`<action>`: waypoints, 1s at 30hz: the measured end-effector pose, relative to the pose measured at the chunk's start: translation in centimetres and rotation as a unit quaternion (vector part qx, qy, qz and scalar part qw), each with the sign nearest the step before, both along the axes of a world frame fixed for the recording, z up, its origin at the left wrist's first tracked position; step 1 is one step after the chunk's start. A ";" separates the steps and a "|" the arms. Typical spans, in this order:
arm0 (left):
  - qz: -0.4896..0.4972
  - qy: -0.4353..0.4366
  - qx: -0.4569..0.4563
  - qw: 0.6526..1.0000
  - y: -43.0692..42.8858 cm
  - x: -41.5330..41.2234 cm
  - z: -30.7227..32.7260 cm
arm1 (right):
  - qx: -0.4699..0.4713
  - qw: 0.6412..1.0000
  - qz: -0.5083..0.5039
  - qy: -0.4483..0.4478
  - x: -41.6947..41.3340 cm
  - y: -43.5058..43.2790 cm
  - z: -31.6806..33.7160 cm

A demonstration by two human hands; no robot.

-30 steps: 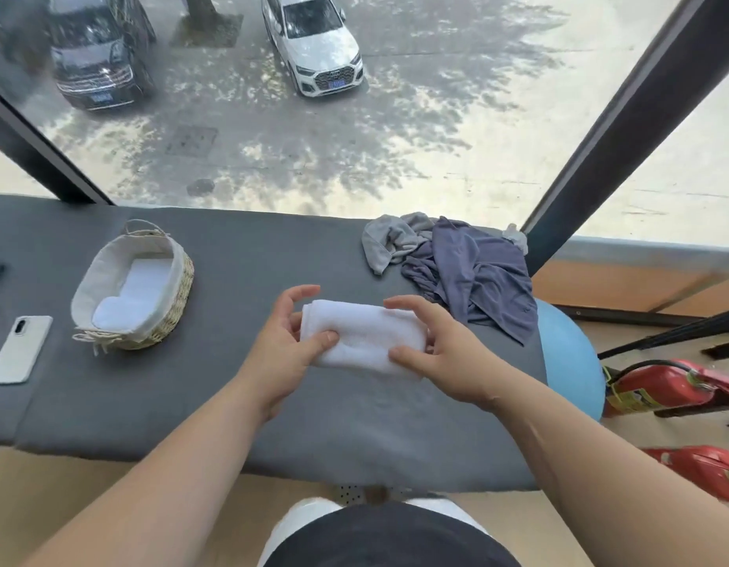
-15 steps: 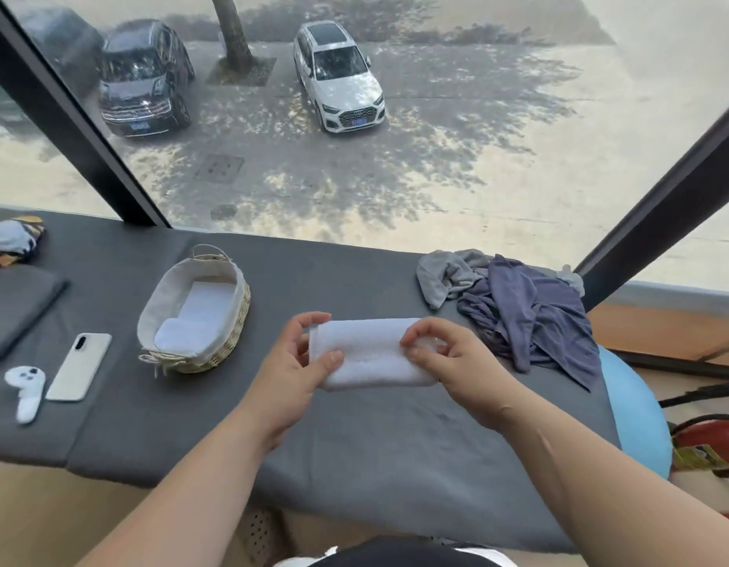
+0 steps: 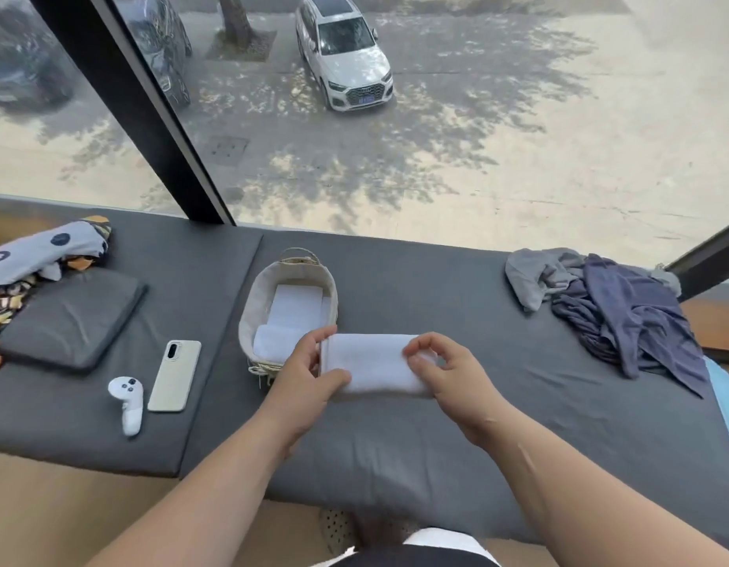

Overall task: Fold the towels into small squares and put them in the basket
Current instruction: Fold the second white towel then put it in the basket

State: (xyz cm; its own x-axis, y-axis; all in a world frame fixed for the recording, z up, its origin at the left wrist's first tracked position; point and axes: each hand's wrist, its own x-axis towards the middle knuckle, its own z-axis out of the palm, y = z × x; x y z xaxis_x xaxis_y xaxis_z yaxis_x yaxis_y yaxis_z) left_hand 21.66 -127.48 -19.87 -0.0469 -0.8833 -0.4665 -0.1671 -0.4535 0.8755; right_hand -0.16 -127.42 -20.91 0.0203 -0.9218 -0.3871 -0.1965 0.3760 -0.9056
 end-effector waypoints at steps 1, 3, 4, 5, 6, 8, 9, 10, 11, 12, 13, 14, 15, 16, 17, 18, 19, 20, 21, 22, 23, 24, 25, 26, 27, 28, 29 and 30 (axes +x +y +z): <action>0.000 -0.007 0.006 1.000 -0.5 0.7 -0.1 | 0.003 1.000 0.005 0.002 0.7 -0.6 -0.1; -0.001 -0.022 0.018 1.000 -1.5 2.0 -0.6 | 0.016 1.000 0.018 0.004 2.0 -1.7 -0.4; 0.000 -0.031 0.024 0.999 -1.9 2.5 -0.8 | 0.024 0.999 0.025 0.004 2.5 -2.3 -0.5; 0.000 -0.036 0.027 0.999 -2.4 3.1 -1.0 | 0.029 0.999 0.032 0.004 3.0 -2.9 -0.7; -0.002 -0.042 0.029 0.999 -2.9 3.7 -1.3 | 0.034 0.999 0.037 0.005 3.4 -3.6 -0.8; -0.005 -0.050 0.035 0.998 -3.9 5.1 -2.0 | 0.046 0.998 0.034 0.004 4.5 -4.7 -1.2; -0.007 -0.049 0.038 0.998 -4.5 5.9 -2.3 | 0.053 0.998 0.035 0.000 5.3 -5.2 -1.4; -0.009 -0.049 0.039 0.998 -5.1 6.8 -2.7 | 0.064 0.997 0.039 -0.003 6.0 -5.7 -1.7; -0.011 -0.049 0.041 0.998 -5.8 7.7 -3.1 | 0.075 0.996 0.042 -0.001 6.8 -6.2 -2.0; -0.012 -0.048 0.042 0.998 -6.5 8.6 -3.7 | 0.085 0.995 0.043 0.000 7.6 -6.8 -2.4; -0.013 -0.045 0.046 0.998 -7.3 9.6 -4.3 | 0.093 0.995 0.043 0.002 8.5 -7.4 -2.9; -0.016 -0.040 0.050 0.998 -8.2 10.6 -5.0 | 0.099 0.994 0.041 0.004 9.5 -8.1 -3.4; -0.020 -0.035 0.059 0.997 -9.1 11.7 -5.8 | 0.106 0.994 0.034 0.006 10.5 -8.7 -3.9; -0.027 -0.029 0.067 0.997 -10.1 12.7 -6.6 | 0.114 0.993 0.022 0.007 11.6 -9.4 -4.4; -0.038 -0.024 0.078 0.996 -11.1 13.7 -7.4 | 0.122 0.992 0.008 0.010 12.8 -10.1 -5.1; -0.052 -0.019 0.089 0.995 -12.2 14.6 -8.2 | 0.129 0.992 -0.008 0.015 14.0 -10.7 -5.7; -0.065 -0.014 0.098 0.993 -13.3 15.4 -8.9 | 0.136 0.990 -0.025 0.019 15.2 -11.3 -6.2; -0.076 -0.013 0.102 0.992 -14.4 16.2 -9.6 | 0.141 0.989 -0.044 0.023 16.3 -11.8 -6.8; -0.085 -0.012 0.102 0.991 -15.5 16.9 -10.1 | 0.143 0.987 -0.062 0.030 17.4 -12.4 -7.4; -0.093 -0.016 0.101 0.990 -16.7 17.5 -10.6 | 0.144 0.986 -0.080 0.037 18.3 -13.0 -8.0; -0.100 -0.022 0.101 0.990 -17.8 18.1 -11.2 | 0.145 0.984 -0.099 0.046 19.0 -13.7 -8.6; -0.107 -0.027 0.101 0.989 -18.9 18.6 -11.8 | 0.145 0.981 -0.119 0.052 19.7 -14.5 -9.3; -0.112 -0.033 0.104 0.988 -19.9 19.0 -12.5 | 0.146 0.978 -0.136 0.056 20.3 -15.4 -10.0; -0.113 -0.038 0.107 0.987 -20.8 19.3 -13.3 | 0.146 0.977 -0.147 0.058 20.8 -16.3 -10.8; -0.111 -0.046 0.110 0.987 -21.6 19.5 -14.2 | 0.146 0.976 -0.150 0.063 21.2 -17.3 -11.6; -0.109 -0.055 0.110 0.986 -22.4 19.6 -15.2 | 0.146 0.975 -0.151 0.068 21.6 -18.4 -12.4; -0.104 -0.065 0.112 0.986 -23.1 19.6 -16.2 | 0.144 0.976 -0.149 0.071 22.0 -19.3 -13.4; -0.097 -0.075 0.113 0.986 -23.8 19.6 -17.2 | 0.143 0.976 -0.145 0.074 22.3 -20.2 -14.6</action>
